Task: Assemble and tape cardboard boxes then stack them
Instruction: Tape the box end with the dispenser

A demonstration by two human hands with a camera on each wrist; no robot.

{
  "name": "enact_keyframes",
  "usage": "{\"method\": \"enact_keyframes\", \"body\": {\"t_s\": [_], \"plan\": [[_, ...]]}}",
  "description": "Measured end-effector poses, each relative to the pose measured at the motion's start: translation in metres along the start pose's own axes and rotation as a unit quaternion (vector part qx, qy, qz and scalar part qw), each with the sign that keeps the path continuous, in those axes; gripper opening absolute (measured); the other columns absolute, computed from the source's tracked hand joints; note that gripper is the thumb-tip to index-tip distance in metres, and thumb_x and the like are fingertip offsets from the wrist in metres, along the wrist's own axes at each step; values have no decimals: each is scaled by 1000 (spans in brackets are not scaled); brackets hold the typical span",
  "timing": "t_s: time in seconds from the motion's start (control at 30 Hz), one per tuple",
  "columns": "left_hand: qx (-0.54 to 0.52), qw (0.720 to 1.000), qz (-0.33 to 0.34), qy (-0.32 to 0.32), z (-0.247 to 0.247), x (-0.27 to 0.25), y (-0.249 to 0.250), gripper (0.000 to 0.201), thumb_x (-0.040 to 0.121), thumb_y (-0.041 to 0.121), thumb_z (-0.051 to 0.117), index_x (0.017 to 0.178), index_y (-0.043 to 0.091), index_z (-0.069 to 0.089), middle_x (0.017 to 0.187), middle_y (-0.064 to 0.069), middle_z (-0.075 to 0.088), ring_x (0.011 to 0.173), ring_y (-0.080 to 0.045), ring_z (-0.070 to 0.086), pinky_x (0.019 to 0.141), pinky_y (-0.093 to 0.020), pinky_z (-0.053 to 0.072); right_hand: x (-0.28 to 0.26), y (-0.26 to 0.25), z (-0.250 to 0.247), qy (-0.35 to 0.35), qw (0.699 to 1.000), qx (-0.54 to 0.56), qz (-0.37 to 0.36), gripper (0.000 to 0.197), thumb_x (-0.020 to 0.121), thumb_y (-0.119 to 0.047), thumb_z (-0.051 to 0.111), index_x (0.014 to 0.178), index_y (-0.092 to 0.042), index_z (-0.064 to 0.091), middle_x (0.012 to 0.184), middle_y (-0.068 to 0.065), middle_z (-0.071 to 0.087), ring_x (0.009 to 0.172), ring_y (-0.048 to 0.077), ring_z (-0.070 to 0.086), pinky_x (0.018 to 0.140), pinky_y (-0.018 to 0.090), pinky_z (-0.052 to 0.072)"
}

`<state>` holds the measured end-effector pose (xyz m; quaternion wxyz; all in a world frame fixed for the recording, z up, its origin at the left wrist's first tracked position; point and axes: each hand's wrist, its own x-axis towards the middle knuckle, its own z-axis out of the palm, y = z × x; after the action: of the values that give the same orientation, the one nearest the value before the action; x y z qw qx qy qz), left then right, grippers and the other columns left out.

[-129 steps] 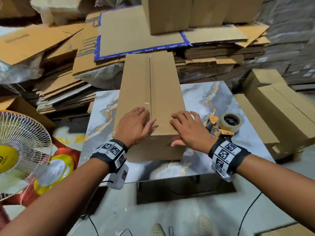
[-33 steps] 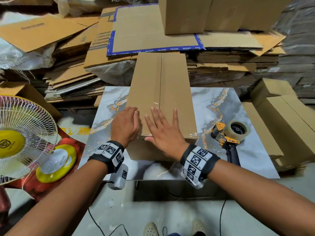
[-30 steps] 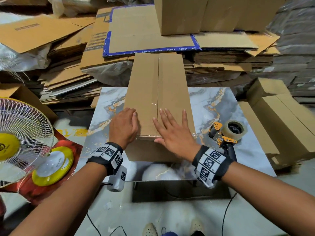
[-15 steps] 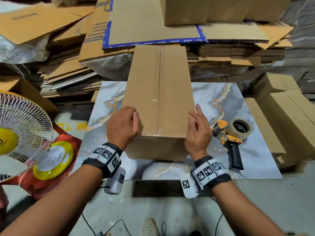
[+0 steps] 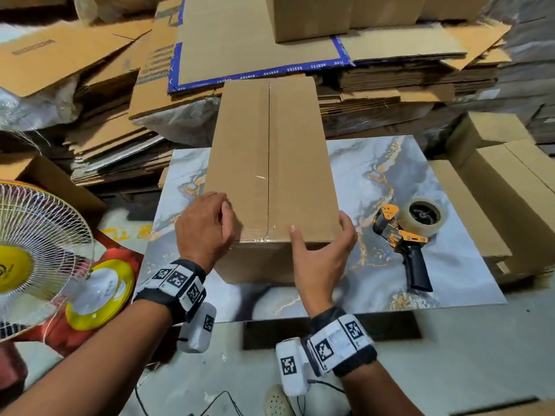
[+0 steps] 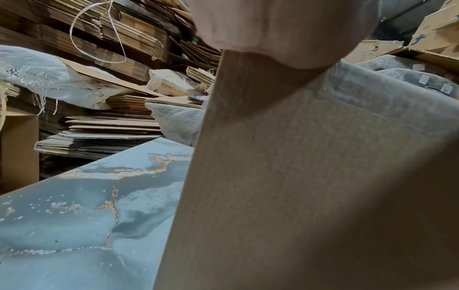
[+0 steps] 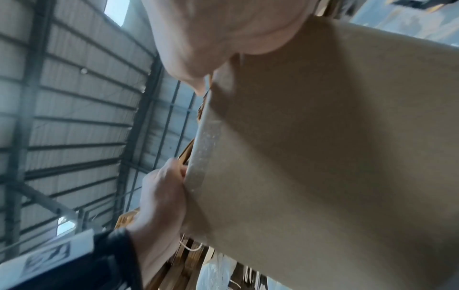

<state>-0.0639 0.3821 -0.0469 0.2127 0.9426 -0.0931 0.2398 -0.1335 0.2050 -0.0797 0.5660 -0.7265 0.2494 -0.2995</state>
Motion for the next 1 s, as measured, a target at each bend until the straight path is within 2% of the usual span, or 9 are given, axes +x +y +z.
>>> {"method": "enact_keyframes", "body": {"t_s": [0.07,0.13,0.27,0.4,0.6,0.7,0.8,0.9,1.0], "plan": [[0,1000,5,-1,1,0,-1,31,94,24,41,84,8,67,88,-9,69,82,-28,62,64,-43,48,-2,-1,-3,-19,999,-29,12,92,75,-41,82,149,-23,32,150,-2,43,139,17,42,113,35,35],[-4,1000,5,-2,3,1,-2,33,94,25,40,83,9,66,88,-9,69,82,-28,62,65,-44,48,4,-1,-10,-15,999,-6,39,81,83,-26,80,151,-23,37,149,-5,50,136,12,46,113,29,35],[-16,1000,3,-4,3,1,-3,35,94,27,39,83,8,66,87,-9,69,81,-29,62,63,-45,49,19,-2,-23,16,998,-14,53,39,96,-13,65,135,-11,62,109,-7,69,100,11,64,95,28,46],[-15,1000,8,1,4,1,-4,36,94,27,39,82,8,67,86,-9,70,81,-28,63,63,-43,49,49,-11,-31,-13,997,-60,43,35,102,-20,56,136,-15,56,104,0,72,103,24,66,82,29,43],[-44,996,-54,58,8,1,-5,36,91,29,41,84,7,69,95,-13,69,90,-28,61,74,-38,46,81,-25,-12,-201,963,-180,17,61,98,-36,59,150,-16,34,143,11,50,128,31,51,99,40,42],[-73,980,-159,-99,19,11,-24,54,89,55,43,124,18,63,138,-21,52,123,-39,53,99,-45,47,74,-19,-13,-224,939,-253,-67,60,98,-35,56,151,-16,34,151,9,40,133,29,46,104,42,41],[-156,946,-201,-200,17,18,-34,87,86,67,49,158,23,30,163,-9,33,148,-26,35,120,-45,31,69,-18,-23,-268,887,-320,-195,63,97,-52,49,150,-20,40,162,9,26,142,31,34,111,45,36],[-196,939,-217,-179,13,12,-28,77,96,52,58,160,22,26,162,1,35,147,-20,37,121,-40,29,73,-21,-34,-360,792,-415,-268,93,81,-85,25,151,-25,40,166,8,20,143,39,24,115,50,31],[-205,937,-239,-149,5,-7,-21,77,98,49,57,160,18,25,162,-5,35,148,-24,36,120,-41,31,91,-24,-43,-452,708,-459,-290,109,74,-92,38,159,-27,21,169,3,6,149,42,11,115,55,33]]}}
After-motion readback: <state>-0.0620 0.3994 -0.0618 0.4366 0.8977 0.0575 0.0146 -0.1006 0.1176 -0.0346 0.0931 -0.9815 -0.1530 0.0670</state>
